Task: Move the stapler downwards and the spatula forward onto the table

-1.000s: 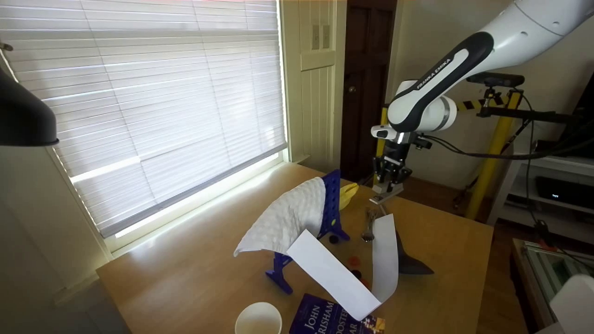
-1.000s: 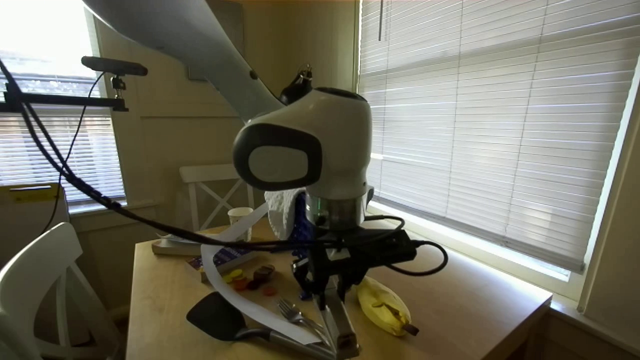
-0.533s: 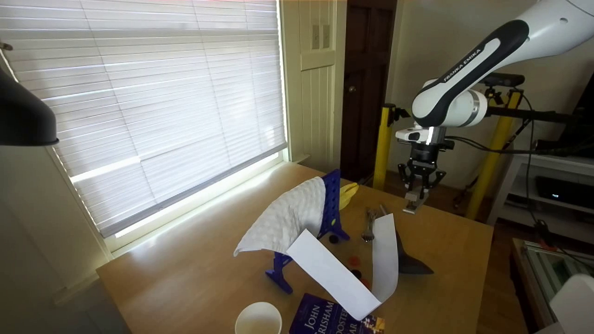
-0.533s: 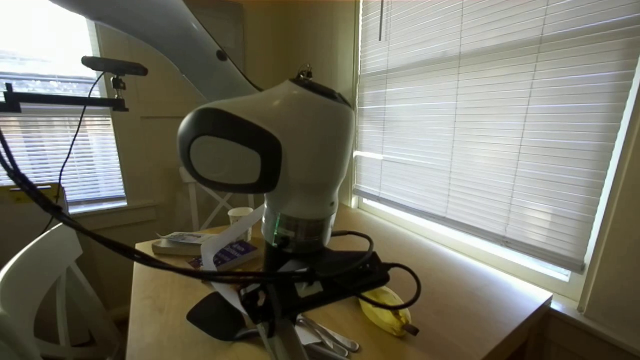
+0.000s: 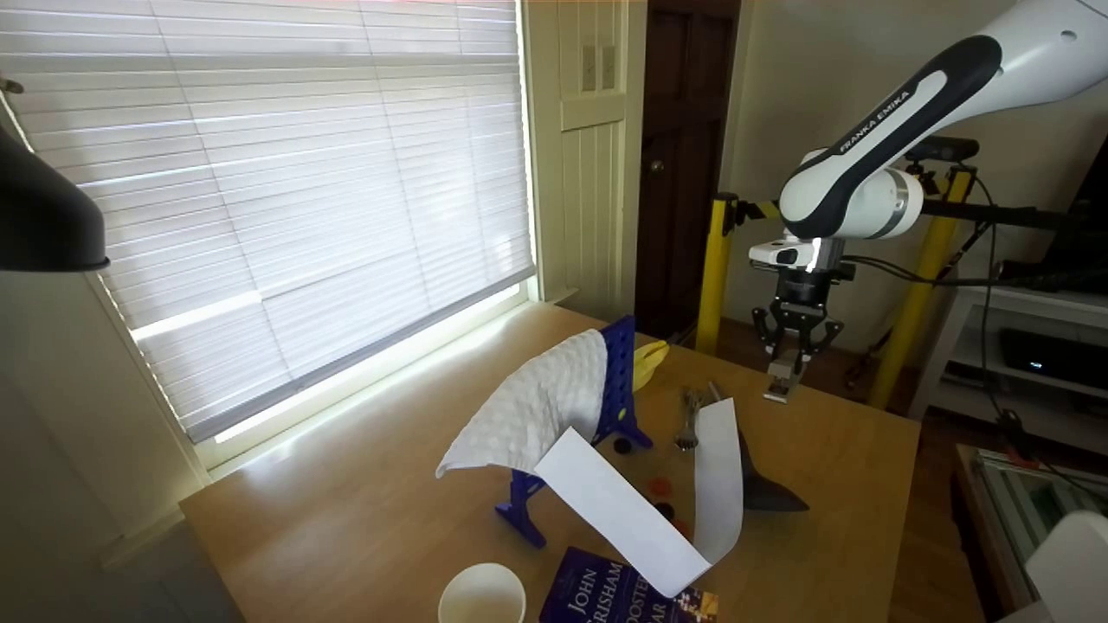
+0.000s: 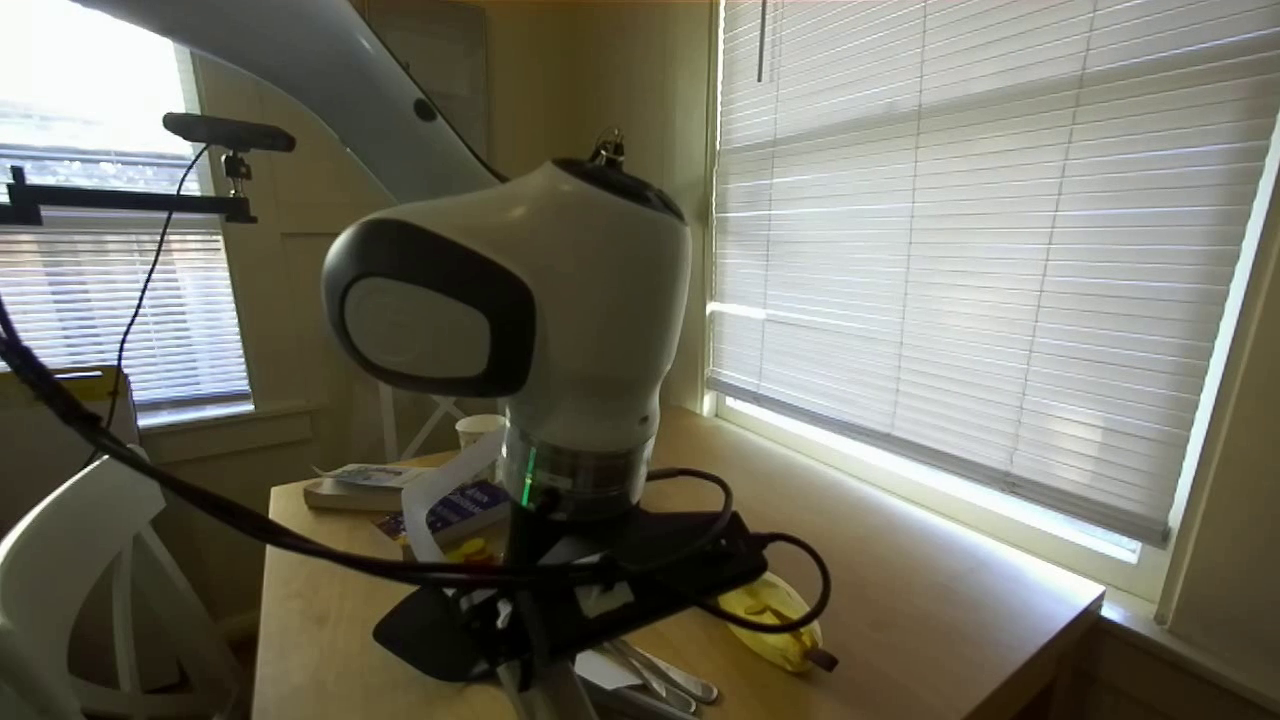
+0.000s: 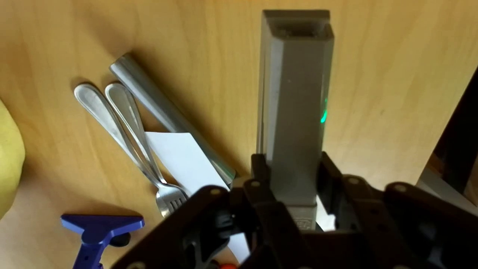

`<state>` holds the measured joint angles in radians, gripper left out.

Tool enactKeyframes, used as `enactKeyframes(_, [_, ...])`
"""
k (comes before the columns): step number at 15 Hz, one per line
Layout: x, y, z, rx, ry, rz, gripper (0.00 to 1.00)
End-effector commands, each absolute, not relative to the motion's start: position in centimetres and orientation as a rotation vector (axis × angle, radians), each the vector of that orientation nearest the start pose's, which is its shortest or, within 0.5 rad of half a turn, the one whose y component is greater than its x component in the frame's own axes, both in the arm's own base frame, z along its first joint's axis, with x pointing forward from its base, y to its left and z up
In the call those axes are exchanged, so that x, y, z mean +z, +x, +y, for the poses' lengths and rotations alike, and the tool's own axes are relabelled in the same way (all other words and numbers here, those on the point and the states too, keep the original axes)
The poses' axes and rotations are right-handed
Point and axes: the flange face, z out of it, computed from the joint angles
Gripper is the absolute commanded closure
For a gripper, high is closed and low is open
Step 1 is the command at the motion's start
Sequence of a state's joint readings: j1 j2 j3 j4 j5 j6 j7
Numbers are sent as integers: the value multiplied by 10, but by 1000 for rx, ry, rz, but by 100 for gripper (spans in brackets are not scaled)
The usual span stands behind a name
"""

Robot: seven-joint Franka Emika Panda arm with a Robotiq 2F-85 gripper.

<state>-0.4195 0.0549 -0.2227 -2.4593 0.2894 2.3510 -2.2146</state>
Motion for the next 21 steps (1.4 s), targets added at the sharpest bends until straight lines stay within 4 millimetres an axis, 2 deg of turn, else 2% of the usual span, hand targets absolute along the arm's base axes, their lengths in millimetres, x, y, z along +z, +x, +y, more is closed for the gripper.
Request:
enactKeyframes(1, [243, 371, -272, -201, -2333, -1858, 89])
enactKeyframes(6, [203, 369, -262, -154, -2323, -1878, 89])
enactKeyframes(9, [188, 368, -254, -157, -2278, -1892, 89])
enactKeyframes(10, [185, 367, -251, -171, -2258, -1900, 85])
enactKeyframes(11, [184, 365, -249, -179, -2231, -1914, 39])
enactKeyframes(13, [186, 363, -245, -203, -2196, -1932, 32])
enactKeyframes(16, [205, 369, -245, -298, -2205, -1955, 10])
enactKeyframes(17, [209, 373, -246, -337, -2262, -1894, 3])
enactKeyframes(18, [211, 377, -245, -358, -2264, -1892, 0])
enactKeyframes(21, [221, 394, -237, -277, -2110, -2037, 0])
